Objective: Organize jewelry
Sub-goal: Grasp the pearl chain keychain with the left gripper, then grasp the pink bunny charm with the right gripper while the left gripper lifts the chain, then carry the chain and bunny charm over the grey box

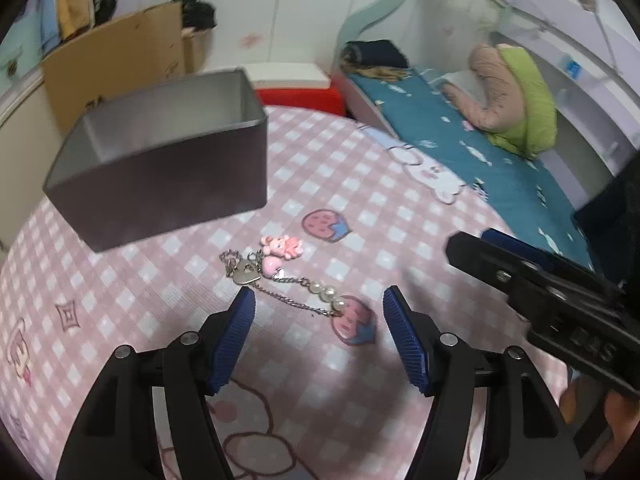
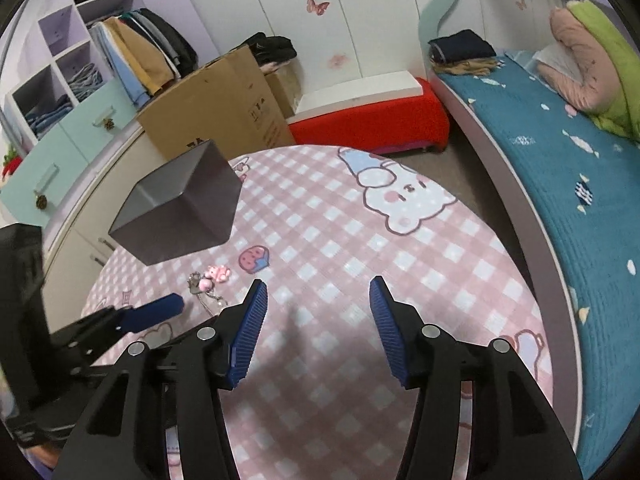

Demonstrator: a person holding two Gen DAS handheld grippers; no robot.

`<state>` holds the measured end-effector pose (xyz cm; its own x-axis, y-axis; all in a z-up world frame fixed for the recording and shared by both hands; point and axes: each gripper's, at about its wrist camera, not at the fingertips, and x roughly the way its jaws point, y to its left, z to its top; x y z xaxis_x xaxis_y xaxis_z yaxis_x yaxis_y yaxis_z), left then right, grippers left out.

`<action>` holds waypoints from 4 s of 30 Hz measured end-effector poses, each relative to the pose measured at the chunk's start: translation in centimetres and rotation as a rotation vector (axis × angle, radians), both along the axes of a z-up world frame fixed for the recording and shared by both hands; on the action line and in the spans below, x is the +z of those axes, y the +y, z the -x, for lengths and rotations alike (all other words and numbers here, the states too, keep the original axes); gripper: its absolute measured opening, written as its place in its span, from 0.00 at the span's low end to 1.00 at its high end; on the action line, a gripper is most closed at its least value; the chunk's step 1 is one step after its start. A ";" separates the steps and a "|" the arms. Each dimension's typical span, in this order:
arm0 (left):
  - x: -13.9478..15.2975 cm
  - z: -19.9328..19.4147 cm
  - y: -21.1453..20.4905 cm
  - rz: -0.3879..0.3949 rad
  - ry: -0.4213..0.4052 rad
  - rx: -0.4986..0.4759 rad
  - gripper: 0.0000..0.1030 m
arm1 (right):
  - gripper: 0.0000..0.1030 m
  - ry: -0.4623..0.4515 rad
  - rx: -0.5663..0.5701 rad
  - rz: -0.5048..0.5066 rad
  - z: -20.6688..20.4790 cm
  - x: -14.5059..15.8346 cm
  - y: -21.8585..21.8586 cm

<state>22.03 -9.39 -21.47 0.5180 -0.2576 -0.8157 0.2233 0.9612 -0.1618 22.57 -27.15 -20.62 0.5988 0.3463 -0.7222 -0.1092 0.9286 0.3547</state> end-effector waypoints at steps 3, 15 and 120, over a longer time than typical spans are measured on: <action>-0.2 -0.1 -0.3 -0.046 -0.015 0.020 0.62 | 0.51 0.004 0.011 -0.015 -0.1 -0.4 0.0; 0.0 -0.3 2.3 -0.113 -0.047 0.001 0.07 | 0.51 0.020 0.061 -0.016 -0.6 -0.9 2.1; 7.8 -7.9 13.2 -0.016 -0.122 0.003 0.01 | 0.16 -0.112 0.223 0.103 -8.4 7.7 15.2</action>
